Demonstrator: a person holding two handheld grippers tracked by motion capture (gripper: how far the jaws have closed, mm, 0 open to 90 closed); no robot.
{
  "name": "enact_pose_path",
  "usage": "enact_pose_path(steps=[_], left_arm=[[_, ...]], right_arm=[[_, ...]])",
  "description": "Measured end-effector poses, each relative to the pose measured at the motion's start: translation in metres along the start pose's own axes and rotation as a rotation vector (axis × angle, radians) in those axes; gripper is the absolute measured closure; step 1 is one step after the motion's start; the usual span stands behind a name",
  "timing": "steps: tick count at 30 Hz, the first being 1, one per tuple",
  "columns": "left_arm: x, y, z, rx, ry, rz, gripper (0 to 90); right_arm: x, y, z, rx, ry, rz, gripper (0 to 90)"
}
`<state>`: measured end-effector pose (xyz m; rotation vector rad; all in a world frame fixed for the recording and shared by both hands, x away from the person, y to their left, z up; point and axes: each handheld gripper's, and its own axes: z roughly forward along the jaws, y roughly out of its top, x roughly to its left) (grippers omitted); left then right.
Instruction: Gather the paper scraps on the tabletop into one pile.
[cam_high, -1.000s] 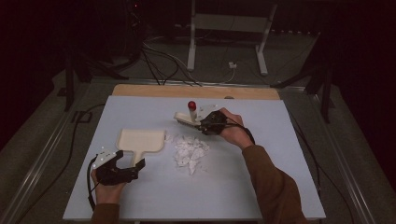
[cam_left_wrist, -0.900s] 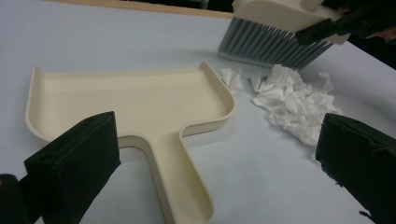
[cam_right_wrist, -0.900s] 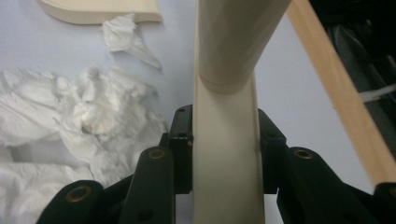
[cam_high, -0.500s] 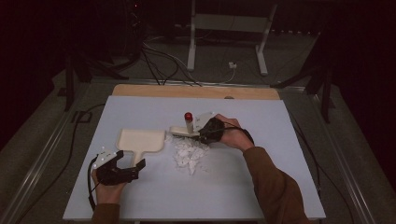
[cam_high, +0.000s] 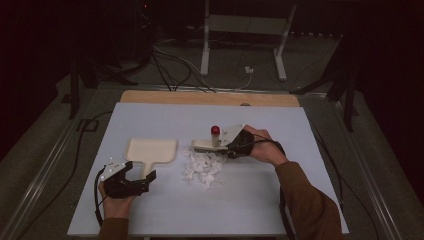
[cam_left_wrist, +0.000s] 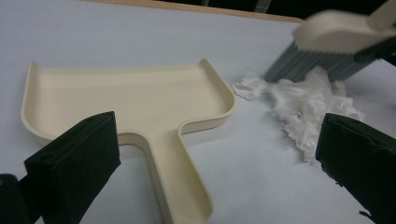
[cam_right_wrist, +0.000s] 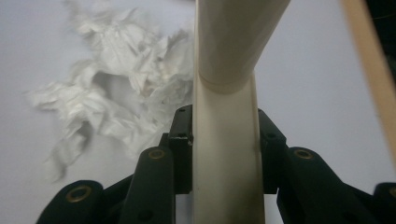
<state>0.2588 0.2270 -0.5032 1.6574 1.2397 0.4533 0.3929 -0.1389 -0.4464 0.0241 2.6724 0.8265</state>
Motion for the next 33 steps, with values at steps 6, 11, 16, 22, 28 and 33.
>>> enact_pose_path(steps=[6, 11, 16, 22, 28, 33], left_arm=[[0.0, 0.0, 0.0, 0.0, -0.001, 0.0, 0.6], [0.001, 0.0, 0.0, 0.001, -0.004, 0.0, 0.6], [0.001, 0.0, 0.0, 0.003, -0.005, 0.0, 0.6], [0.002, 0.0, 0.0, 0.0, -0.003, -0.007, 0.6], [0.001, 0.0, 0.0, 0.001, -0.005, -0.007, 0.6], [0.001, 0.0, 0.001, 0.002, -0.004, -0.01, 0.6]], right_arm=[[-0.01, 0.007, 0.004, -0.042, -0.077, 0.072, 67.8], [-0.01, 0.019, 0.016, -0.048, -0.074, 0.064, 67.8], [-0.003, 0.03, 0.032, -0.009, -0.058, 0.012, 67.7], [0.006, 0.028, 0.034, 0.008, 0.016, -0.037, 67.8], [0.009, 0.015, 0.016, 0.023, 0.045, -0.066, 67.8], [0.01, -0.002, 0.002, 0.023, 0.062, -0.049, 67.8]])
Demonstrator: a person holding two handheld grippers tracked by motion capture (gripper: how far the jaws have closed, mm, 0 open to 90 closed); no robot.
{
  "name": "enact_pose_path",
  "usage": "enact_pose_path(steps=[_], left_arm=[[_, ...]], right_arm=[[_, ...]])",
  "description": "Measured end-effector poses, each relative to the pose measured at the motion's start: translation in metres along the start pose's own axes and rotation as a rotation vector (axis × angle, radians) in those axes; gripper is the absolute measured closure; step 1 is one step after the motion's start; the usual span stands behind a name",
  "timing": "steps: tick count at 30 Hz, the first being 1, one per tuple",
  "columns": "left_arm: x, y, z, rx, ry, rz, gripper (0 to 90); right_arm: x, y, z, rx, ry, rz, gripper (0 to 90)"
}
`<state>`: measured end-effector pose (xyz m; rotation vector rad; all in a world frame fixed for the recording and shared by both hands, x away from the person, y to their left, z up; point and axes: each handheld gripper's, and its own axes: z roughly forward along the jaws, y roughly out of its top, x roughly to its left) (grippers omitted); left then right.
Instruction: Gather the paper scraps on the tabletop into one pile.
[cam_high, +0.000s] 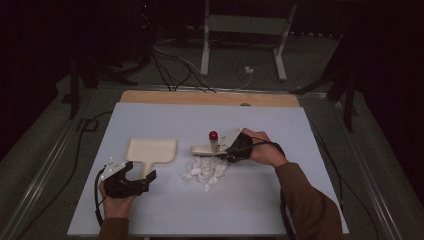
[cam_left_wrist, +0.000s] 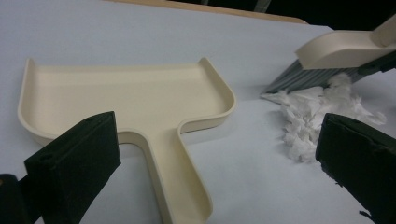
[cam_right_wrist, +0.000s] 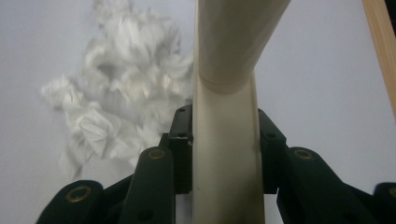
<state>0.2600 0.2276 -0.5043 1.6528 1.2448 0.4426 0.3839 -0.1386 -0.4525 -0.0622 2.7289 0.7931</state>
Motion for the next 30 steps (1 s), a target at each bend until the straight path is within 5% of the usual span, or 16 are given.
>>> enact_pose_path(steps=[16, 30], left_arm=[[0.0, 0.0, 0.0, 0.001, -0.002, -0.003, 0.6], [-0.001, 0.0, 0.002, 0.003, -0.001, -0.004, 0.6]], right_arm=[[-0.012, 0.001, -0.02, -0.097, -0.208, 0.165, 67.7], [-0.009, 0.011, -0.049, -0.155, -0.16, 0.251, 67.7]])
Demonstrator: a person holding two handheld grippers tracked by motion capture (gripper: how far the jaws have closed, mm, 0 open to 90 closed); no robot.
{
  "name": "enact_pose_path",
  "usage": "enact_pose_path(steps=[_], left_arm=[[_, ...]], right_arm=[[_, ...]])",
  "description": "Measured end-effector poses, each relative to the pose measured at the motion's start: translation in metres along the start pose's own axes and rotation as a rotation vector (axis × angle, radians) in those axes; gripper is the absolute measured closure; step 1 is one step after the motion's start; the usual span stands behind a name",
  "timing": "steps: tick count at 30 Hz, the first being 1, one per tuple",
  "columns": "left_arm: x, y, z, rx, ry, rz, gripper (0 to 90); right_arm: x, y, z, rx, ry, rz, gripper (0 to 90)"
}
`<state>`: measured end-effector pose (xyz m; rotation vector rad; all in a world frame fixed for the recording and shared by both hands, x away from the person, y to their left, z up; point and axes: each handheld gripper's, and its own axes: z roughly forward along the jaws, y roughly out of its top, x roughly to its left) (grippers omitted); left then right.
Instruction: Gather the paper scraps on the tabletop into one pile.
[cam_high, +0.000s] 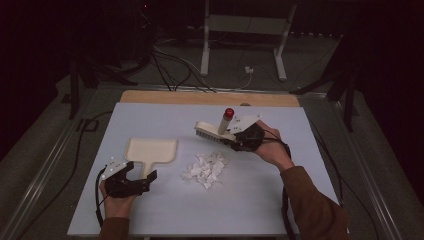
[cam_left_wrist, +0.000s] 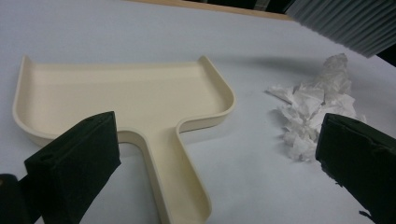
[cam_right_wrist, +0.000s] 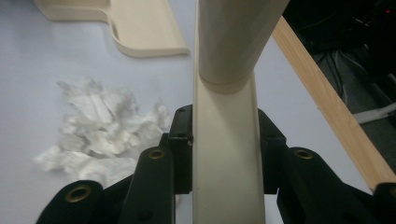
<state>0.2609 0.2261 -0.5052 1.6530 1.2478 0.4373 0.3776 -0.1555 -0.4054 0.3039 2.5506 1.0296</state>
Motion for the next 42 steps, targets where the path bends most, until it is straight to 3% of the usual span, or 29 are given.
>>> enact_pose_path(steps=[6, 14, 17, 21, 26, 33, 42], left_arm=[[0.0, 0.0, 0.0, 0.0, 0.0, 0.0, 0.6], [0.0, 0.0, 0.0, 0.0, 0.001, 0.0, 0.6], [0.0, 0.0, 0.0, 0.0, 0.002, 0.0, 0.6], [0.001, 0.0, 0.0, 0.001, 0.001, 0.002, 0.6], [0.001, 0.0, 0.0, 0.0, 0.001, 0.0, 0.6], [0.0, 0.0, 0.0, 0.0, 0.002, 0.0, 0.6], [0.0, 0.0, 0.0, 0.001, 0.002, 0.0, 0.6]], right_arm=[[0.006, 0.007, -0.01, -0.028, 0.061, 0.031, 67.8], [0.017, 0.01, -0.013, -0.047, 0.194, 0.119, 67.7], [0.024, 0.01, -0.009, -0.042, 0.253, 0.139, 67.7], [0.035, 0.007, 0.001, -0.018, 0.295, 0.139, 67.8], [0.048, 0.002, 0.012, 0.004, 0.36, 0.188, 67.7], [0.069, 0.005, 0.024, 0.032, 0.409, 0.285, 67.7], [0.08, 0.002, 0.046, 0.105, 0.395, 0.445, 67.7]])
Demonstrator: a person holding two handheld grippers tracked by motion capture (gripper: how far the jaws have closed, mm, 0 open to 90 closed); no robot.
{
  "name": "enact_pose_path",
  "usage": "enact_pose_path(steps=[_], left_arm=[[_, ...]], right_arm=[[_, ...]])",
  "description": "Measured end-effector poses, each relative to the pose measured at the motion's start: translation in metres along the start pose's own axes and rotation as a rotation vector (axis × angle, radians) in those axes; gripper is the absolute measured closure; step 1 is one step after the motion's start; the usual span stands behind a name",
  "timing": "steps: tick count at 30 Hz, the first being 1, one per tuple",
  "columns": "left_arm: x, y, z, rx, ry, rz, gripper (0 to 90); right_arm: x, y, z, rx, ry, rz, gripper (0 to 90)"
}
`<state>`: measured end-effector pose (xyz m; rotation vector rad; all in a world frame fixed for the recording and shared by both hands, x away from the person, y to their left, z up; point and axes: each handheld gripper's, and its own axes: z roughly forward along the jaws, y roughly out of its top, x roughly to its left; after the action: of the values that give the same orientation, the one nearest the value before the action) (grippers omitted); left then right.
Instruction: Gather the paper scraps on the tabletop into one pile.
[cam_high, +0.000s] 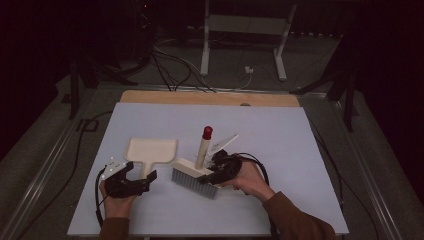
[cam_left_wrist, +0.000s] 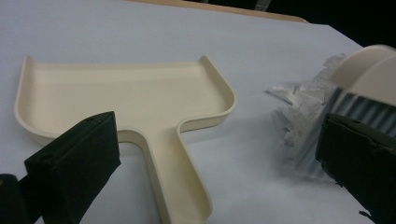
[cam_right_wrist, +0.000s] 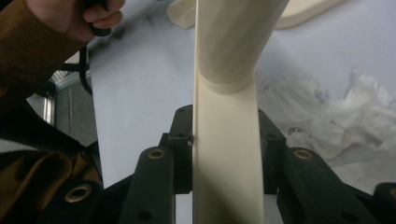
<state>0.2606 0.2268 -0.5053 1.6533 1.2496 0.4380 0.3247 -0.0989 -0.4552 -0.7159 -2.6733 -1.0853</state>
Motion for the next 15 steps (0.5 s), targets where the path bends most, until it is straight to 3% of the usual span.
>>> enact_pose_path(steps=[7, 10, 15], left_arm=[[0.0, 0.0, 0.0, 0.001, 0.001, -0.001, 0.6], [0.0, 0.0, 0.0, 0.0, 0.001, 0.0, 0.6], [0.0, 0.0, 0.0, 0.001, 0.0, -0.002, 0.6]], right_arm=[[-0.016, -0.002, 0.006, 0.03, -0.05, 0.102, 67.7], [-0.023, -0.003, 0.002, 0.038, -0.064, 0.105, 67.7], [-0.032, -0.005, -0.005, 0.046, -0.086, 0.06, 67.7]])
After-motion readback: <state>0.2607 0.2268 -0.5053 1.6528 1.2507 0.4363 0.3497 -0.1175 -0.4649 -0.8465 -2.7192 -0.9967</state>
